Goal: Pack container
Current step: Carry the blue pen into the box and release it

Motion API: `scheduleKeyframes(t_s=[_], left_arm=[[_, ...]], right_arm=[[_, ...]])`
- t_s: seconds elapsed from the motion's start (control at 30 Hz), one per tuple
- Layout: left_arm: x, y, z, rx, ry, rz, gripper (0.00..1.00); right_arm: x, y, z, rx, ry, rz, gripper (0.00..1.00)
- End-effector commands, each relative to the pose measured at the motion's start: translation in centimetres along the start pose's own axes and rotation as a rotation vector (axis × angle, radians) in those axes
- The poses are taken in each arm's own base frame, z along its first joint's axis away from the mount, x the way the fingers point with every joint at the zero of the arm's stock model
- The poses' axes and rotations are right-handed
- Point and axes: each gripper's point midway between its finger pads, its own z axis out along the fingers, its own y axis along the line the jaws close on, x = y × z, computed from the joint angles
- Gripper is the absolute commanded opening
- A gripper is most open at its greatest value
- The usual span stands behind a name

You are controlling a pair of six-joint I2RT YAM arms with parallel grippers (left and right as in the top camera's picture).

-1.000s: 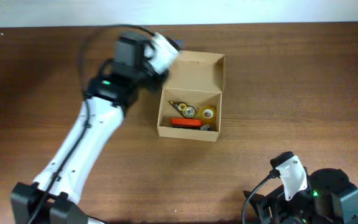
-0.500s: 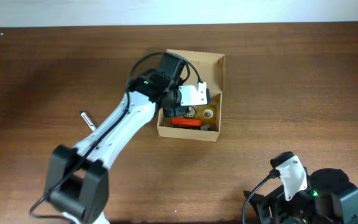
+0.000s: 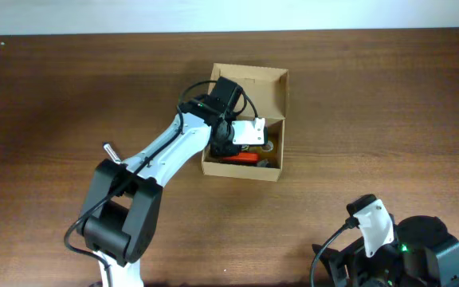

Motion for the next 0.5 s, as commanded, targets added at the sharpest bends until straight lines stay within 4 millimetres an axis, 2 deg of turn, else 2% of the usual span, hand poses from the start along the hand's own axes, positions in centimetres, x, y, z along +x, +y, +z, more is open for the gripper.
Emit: scheduleKeyframes(t_s=[0.0, 0.03, 0.13, 0.23, 0.33, 0.47], left_arm=[[0.0, -0.5, 0.4, 0.023, -0.008, 0.003, 0.45], [0.0, -0.5, 0.4, 0.024, -0.007, 0.003, 0.48], [-0.1, -0.5, -0.2, 0.024, -0.008, -0.005, 0.48], [-0.9, 0.2, -2.1, -0.008, -0.026, -0.059, 0.48], [-2.3, 1.5, -5.5, -0.074, -0.072, -0.115, 0.49], [-4.4, 3.1, -11.9, -0.199, -0.159, -0.146, 0.49]], right_arm=[[-0.1, 0.2, -0.1, -0.009, -0.008, -0.007, 0.99], [-0.1, 0.2, -0.1, -0.009, -0.008, -0.007, 0.99], [-0.1, 0.2, -0.1, -0.009, -0.008, -0.007, 0.99], [-0.1, 0.2, -0.1, -0.009, -0.008, -0.007, 0.99], [-0.1, 0.2, -0.1, -0.009, -0.008, -0.007, 0.99], [-0.1, 0.2, -0.1, -0.009, -0.008, -0.007, 0.99]])
